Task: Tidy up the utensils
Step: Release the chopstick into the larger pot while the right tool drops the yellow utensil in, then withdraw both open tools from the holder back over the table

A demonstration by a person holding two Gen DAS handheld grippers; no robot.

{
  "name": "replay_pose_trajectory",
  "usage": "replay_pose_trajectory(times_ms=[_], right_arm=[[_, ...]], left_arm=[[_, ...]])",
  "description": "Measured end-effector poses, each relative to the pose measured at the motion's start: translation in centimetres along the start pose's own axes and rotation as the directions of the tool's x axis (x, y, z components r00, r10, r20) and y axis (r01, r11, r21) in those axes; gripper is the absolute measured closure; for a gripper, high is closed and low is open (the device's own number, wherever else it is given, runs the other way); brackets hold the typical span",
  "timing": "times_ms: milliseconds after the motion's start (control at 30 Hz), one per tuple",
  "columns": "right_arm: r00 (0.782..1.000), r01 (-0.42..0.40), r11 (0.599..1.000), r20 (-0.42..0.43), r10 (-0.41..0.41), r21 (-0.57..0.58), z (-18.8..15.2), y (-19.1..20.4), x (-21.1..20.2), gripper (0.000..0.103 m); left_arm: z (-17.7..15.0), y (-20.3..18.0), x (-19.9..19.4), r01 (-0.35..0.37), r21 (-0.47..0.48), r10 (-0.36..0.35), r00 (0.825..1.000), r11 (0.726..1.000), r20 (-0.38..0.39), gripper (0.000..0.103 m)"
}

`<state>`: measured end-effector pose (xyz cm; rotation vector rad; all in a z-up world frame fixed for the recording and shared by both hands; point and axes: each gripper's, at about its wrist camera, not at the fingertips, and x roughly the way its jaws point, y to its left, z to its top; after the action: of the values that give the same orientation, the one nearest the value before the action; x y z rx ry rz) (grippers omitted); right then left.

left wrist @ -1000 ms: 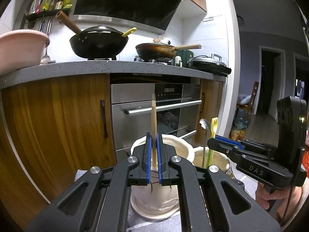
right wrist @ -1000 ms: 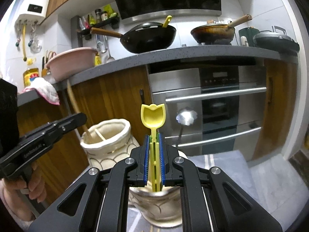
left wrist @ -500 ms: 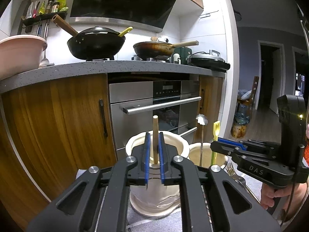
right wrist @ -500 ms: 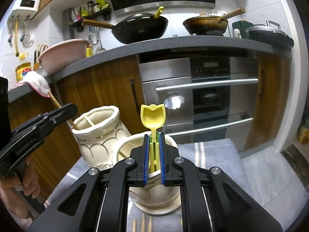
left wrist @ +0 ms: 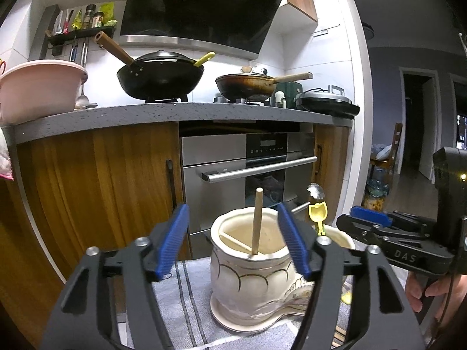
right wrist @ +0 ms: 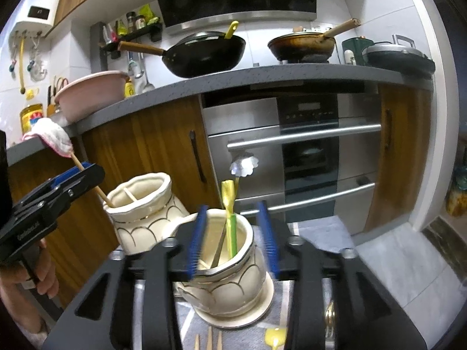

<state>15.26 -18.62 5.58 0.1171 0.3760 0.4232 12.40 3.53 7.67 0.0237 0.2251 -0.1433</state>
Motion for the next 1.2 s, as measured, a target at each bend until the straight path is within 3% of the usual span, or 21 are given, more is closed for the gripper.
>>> replay_pose_trajectory(times_ms=[67,133,233,500,700,1000,1200], right_arm=[[1.0,0.001,1.0,0.007,-0.001,0.007,0.1,-0.1,-0.4,0.037],[1.0,0.004,1.0,0.02,-0.004,0.016,0.2,-0.3,-0.9,0.019],[0.999,0.011,0.999,0.048,-0.012,0.032,0.2,-0.7,-2.0,0.008],[0.996,0.066,0.996,0.062,-0.07,0.056,-0.8,-1.8,-4.4,0.005],[0.993,0.111,0.991,0.043,-0.114,0.069,-2.7,-2.9,-6.2,0.005],[0.986,0.166,0.983,0.003,-0.167,0.08,-5.3,-4.6,-8.5,0.005],[0.98,0.198,0.976,-0.034,-0.196,0.087,-7.3,-5.5,-9.1,0.005]], left_arm=[[0.0,0.0,-0.2,-0.011,-0.004,0.011,1.0,1.0,0.01,0.015],[-0.1,0.0,-0.7,-0.024,-0.01,0.024,0.999,1.0,0.023,0.006],[-0.3,0.1,-1.4,-0.048,-0.012,0.048,0.998,0.999,0.033,0.005],[-1.8,0.0,-3.4,-0.048,-0.036,0.047,0.999,0.998,-0.018,0.005],[-3.8,-2.2,-4.3,-0.039,-0.014,0.038,0.996,0.999,-0.082,0.005],[-6.9,-5.1,-4.7,-0.026,0.024,0.029,0.983,0.999,-0.18,0.005],[-9.0,-6.4,-4.2,0.002,-0.015,-0.006,0.96,1.0,-0.282,0.005]])
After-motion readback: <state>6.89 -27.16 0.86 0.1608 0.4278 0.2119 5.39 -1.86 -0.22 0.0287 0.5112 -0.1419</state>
